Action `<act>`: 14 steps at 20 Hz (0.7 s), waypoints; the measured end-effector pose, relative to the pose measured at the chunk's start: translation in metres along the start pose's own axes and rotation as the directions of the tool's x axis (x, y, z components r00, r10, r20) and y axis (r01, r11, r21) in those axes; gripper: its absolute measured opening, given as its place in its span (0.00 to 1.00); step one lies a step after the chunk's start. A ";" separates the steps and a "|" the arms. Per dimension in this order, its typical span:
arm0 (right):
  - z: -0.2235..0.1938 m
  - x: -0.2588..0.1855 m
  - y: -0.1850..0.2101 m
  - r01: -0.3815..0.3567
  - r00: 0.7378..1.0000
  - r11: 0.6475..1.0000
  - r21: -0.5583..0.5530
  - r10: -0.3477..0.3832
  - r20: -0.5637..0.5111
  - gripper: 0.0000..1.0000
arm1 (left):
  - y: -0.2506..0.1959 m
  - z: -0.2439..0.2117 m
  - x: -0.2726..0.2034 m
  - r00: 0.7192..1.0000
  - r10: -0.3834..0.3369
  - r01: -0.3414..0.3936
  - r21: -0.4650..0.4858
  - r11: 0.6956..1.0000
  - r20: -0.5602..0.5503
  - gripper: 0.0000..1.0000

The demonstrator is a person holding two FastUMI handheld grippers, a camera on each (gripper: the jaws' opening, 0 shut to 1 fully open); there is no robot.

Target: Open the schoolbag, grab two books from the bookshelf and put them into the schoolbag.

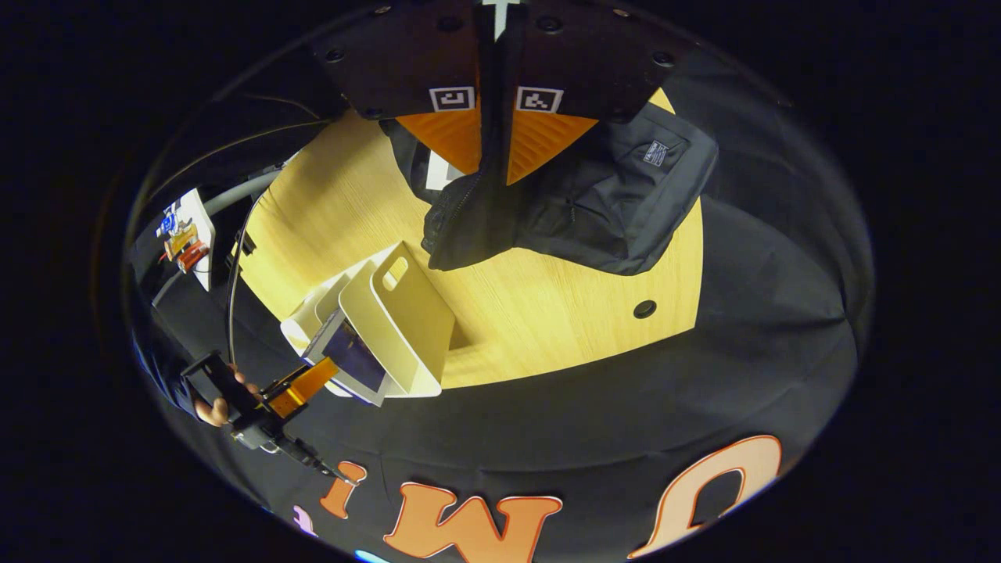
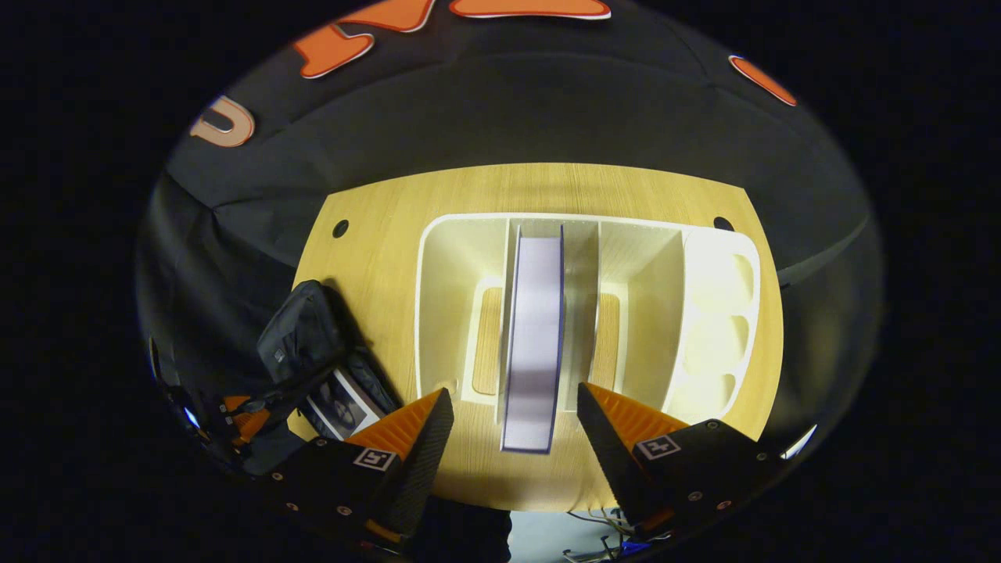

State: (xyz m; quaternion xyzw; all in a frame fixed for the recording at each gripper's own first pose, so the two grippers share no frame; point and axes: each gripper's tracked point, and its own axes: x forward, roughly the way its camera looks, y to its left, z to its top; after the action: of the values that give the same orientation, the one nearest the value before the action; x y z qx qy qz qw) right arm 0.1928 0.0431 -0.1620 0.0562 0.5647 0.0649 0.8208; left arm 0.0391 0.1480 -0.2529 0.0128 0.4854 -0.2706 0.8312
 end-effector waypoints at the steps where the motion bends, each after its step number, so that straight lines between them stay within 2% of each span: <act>1: 0.004 0.005 -0.003 0.010 1.000 1.000 -0.002 -0.010 -0.014 0.92 | 0.000 -0.002 0.000 1.000 0.009 -0.009 -0.008 1.000 0.001 0.05; 5: 0.006 0.026 -0.006 0.044 0.997 0.999 0.016 -0.043 -0.072 0.71 | -0.002 -0.005 0.000 1.000 0.021 -0.021 -0.034 0.999 -0.001 0.05; 6: 0.007 0.029 -0.009 0.057 0.996 0.998 0.027 -0.055 -0.075 0.62 | -0.003 -0.006 0.000 1.000 0.022 -0.022 -0.038 0.999 -0.001 0.05; 7: 0.008 0.031 -0.011 0.075 0.994 0.996 0.041 -0.072 -0.077 0.67 | -0.004 -0.006 -0.001 1.000 0.023 -0.023 -0.038 0.999 -0.001 0.05; 8: 0.010 0.027 -0.017 0.098 0.993 0.994 0.045 -0.095 -0.072 0.44 | -0.003 -0.007 0.000 1.000 0.022 -0.022 -0.035 0.999 -0.001 0.05; 9: 0.012 0.026 -0.022 0.112 0.992 0.992 0.052 -0.109 -0.059 0.41 | -0.003 -0.006 0.000 1.000 0.016 -0.016 -0.028 0.999 -0.001 0.05; 10: 0.009 0.022 -0.023 0.115 0.992 0.991 0.063 -0.111 -0.062 0.24 | -0.003 -0.005 0.001 1.000 0.011 -0.011 -0.021 1.000 -0.003 0.05; 11: 0.008 0.017 -0.025 0.121 0.992 0.990 0.073 -0.117 -0.052 0.34 | -0.003 -0.004 0.001 1.000 0.005 -0.005 -0.010 1.000 -0.002 0.05; 14: -0.003 -0.008 -0.029 0.143 0.990 0.987 0.078 -0.142 -0.015 0.32 | -0.001 -0.004 0.003 1.000 -0.018 0.018 0.016 1.000 -0.009 0.06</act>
State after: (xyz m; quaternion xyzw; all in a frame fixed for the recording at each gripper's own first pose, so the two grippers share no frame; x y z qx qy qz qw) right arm 0.1883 0.0132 -0.1608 0.0478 0.5734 -0.0160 0.8177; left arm 0.0365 0.1467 -0.2566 0.0162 0.4872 -0.2818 0.8264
